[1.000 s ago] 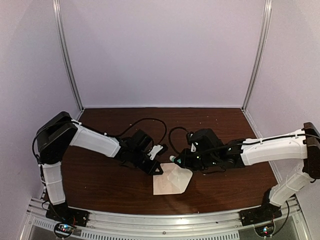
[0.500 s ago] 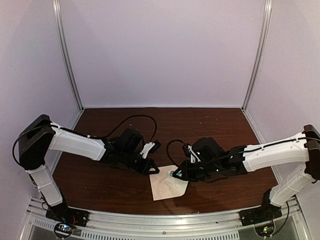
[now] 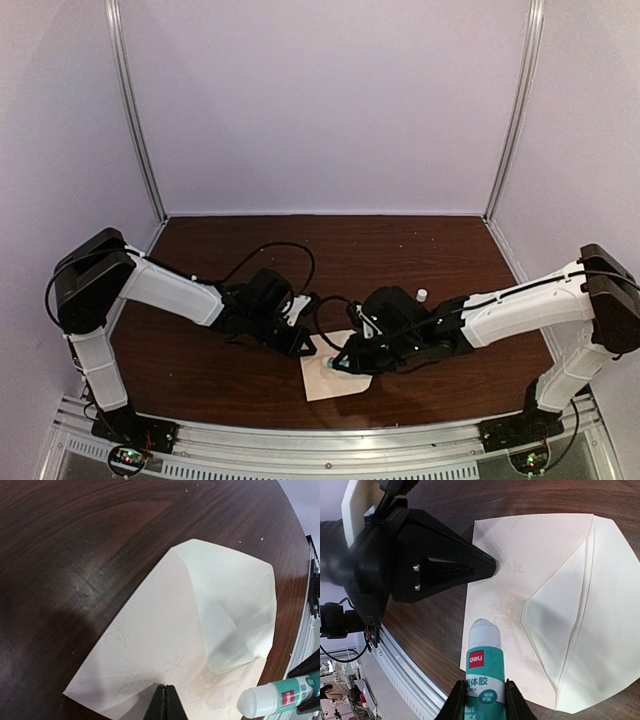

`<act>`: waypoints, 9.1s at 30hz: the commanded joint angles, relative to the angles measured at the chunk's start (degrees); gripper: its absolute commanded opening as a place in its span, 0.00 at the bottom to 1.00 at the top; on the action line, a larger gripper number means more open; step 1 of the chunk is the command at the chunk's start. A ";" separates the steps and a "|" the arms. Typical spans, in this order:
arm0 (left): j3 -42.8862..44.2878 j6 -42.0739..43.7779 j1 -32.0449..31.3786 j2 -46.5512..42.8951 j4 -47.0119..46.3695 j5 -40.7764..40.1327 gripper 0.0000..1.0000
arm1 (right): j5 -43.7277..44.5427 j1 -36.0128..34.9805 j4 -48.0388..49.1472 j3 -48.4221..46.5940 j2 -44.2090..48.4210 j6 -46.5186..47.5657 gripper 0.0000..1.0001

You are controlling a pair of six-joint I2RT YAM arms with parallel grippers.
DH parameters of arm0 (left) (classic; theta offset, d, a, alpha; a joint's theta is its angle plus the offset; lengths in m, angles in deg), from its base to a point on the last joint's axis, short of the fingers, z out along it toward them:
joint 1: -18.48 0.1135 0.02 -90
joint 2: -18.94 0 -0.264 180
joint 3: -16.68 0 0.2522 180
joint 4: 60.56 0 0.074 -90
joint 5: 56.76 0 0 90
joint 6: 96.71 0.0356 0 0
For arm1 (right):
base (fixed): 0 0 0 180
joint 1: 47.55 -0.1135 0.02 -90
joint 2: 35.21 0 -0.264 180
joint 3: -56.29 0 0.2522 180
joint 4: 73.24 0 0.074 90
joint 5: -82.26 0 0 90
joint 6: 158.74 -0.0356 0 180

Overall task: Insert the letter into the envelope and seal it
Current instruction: Apply the solid glue to the envelope, then pass from the right arm to the left, then pass from the left arm to the right

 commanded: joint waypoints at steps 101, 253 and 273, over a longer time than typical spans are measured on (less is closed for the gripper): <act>-0.35 0.11 -0.17 2.88 -1.05 -1.42 0.00 | -3.09 3.50 -5.36 -1.88 -6.36 7.23 0.00; 7.78 -22.13 -3.37 -34.21 -20.77 -8.04 0.08 | -17.30 9.35 38.24 -1.93 18.18 13.39 0.62; 8.35 -21.41 -3.40 -33.18 -19.00 -3.81 0.10 | -25.89 9.28 43.63 -3.45 13.01 8.57 0.15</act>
